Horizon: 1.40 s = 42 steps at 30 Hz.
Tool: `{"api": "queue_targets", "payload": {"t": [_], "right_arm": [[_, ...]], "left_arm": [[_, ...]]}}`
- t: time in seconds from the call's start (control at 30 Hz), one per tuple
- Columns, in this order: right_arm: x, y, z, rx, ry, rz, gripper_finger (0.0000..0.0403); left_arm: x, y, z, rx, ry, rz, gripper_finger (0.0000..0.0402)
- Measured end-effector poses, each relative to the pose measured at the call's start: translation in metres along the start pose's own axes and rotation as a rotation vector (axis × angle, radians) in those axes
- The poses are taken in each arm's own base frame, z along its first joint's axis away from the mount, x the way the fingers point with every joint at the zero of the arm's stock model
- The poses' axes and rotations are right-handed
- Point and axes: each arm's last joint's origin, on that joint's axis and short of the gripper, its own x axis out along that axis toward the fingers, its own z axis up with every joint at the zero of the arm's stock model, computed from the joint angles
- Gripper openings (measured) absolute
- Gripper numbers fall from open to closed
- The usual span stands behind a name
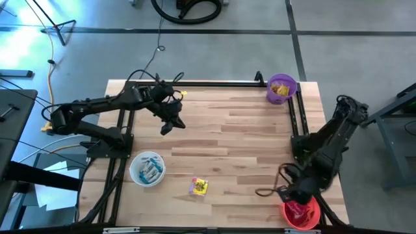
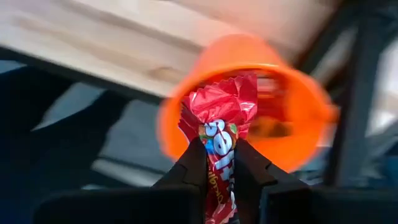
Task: Sort candy
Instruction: Put the red candy into the orange bin, then put the yellow candy into the purple bin
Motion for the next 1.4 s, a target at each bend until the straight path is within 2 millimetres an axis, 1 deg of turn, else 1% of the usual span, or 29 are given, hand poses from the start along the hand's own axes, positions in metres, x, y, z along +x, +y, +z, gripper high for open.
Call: {"api": "queue_targets", "payload": {"t": [0.1,0.2,0.27,0.37,0.43,0.5,0.6,0.7,0.77,0.87,0.93,1.0,1.07,1.2,1.33,1.4], "right_arm": [[0.007,-0.014,-0.01,-0.03,-0.038,-0.087,0.0032],[0.016,-0.022,-0.016,-0.073,-0.07,-0.113,0.0032],[0.031,-0.027,-0.015,-0.073,-0.068,-0.115,0.0032],[0.059,-0.028,-0.013,-0.122,-0.02,-0.055,0.0032],[0.075,-0.032,-0.008,-0.138,-0.026,-0.03,0.0032],[0.086,-0.038,-0.002,-0.13,-0.044,-0.046,0.0035],[0.096,-0.046,0.006,-0.135,-0.046,-0.106,0.0059],[0.099,-0.049,0.009,-0.181,-0.023,-0.148,0.0105],[0.097,-0.049,0.008,-0.219,-0.004,-0.157,0.0142],[0.089,-0.045,0.0,-0.287,0.029,-0.153,0.0197],[0.079,-0.042,-0.005,-0.328,0.033,-0.144,0.0228],[0.066,-0.037,-0.013,-0.379,0.025,-0.108,0.0248],[0.052,-0.032,-0.02,-0.431,0.01,-0.08,0.026],[0.021,-0.026,-0.031,-0.52,-0.038,-0.035,0.0265],[0.0,-0.025,-0.033,-0.566,-0.123,-0.026,0.0265],[-0.008,-0.024,-0.031,-0.582,-0.156,-0.022,0.0265]], "left_arm": [[0.009,-0.006,0.001,-0.01,0.02,0.031,0.0],[0.015,-0.013,0.004,0.009,0.01,0.044,0.0],[0.018,-0.017,0.007,0.011,-0.011,0.034,0.0],[0.02,-0.021,0.011,-0.041,-0.051,0.023,0.0],[0.021,-0.023,0.012,-0.068,-0.055,0.021,0.0],[0.023,-0.026,0.012,-0.079,-0.051,0.036,0.0],[0.027,-0.032,0.01,-0.062,-0.031,0.101,0.0],[0.031,-0.039,0.009,-0.039,-0.018,0.116,0.0001],[0.034,-0.046,0.008,-0.031,-0.011,0.098,0.0007],[0.039,-0.059,0.006,-0.028,0.003,0.063,0.0027],[0.042,-0.067,0.005,-0.015,0.013,0.054,0.0045],[0.045,-0.076,0.003,0.009,0.024,0.039,0.0065],[0.048,-0.084,0.001,0.013,0.032,0.016,0.0085],[0.059,-0.098,-0.001,-0.015,0.042,-0.024,0.0122],[0.082,-0.111,-0.007,0.004,0.07,-0.025,0.0148],[0.095,-0.117,-0.009,0.024,0.077,-0.037,0.0157]]}}
